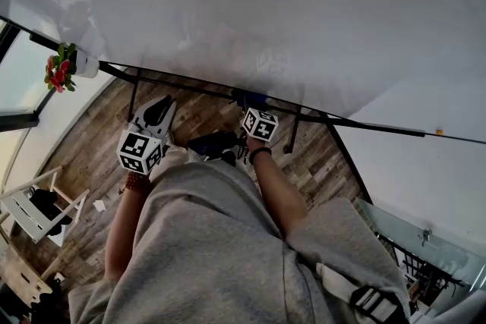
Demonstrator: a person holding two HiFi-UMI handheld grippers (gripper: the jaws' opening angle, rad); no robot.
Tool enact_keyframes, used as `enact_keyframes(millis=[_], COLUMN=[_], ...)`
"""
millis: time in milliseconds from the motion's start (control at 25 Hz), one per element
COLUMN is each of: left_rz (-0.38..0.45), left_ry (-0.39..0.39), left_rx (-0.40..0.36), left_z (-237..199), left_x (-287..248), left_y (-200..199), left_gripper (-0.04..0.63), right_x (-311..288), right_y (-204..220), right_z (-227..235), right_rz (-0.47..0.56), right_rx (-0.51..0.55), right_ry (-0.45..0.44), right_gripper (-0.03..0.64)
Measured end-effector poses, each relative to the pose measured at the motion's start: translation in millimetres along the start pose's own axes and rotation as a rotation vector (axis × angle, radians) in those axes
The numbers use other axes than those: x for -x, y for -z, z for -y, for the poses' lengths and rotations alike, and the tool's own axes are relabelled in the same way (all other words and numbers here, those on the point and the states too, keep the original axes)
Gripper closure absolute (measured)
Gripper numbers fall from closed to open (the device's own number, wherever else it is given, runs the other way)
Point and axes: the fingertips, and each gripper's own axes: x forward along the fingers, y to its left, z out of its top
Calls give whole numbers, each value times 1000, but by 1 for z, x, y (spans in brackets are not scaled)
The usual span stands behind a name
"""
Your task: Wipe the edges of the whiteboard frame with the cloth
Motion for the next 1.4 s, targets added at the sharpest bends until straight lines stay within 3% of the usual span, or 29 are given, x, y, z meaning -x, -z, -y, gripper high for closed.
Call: enact_keyframes(millis=[360,800,1400], left_rz=[8,24,25], left_ry=[14,-32,-52], left_rx=[-6,34,25], left_z=[-6,-21,-49], left_x=[-1,14,34], left_y=[-8,-1,-1], left_gripper=[534,535,535], right_x=[-7,-22,-36], right_y=[0,6,10], right_z=[-18,-50,-82], right_rz=[-24,-51,-42], right_rx=[-4,15,8], right_ry=[-16,-64,-75], right_gripper=[483,483,483])
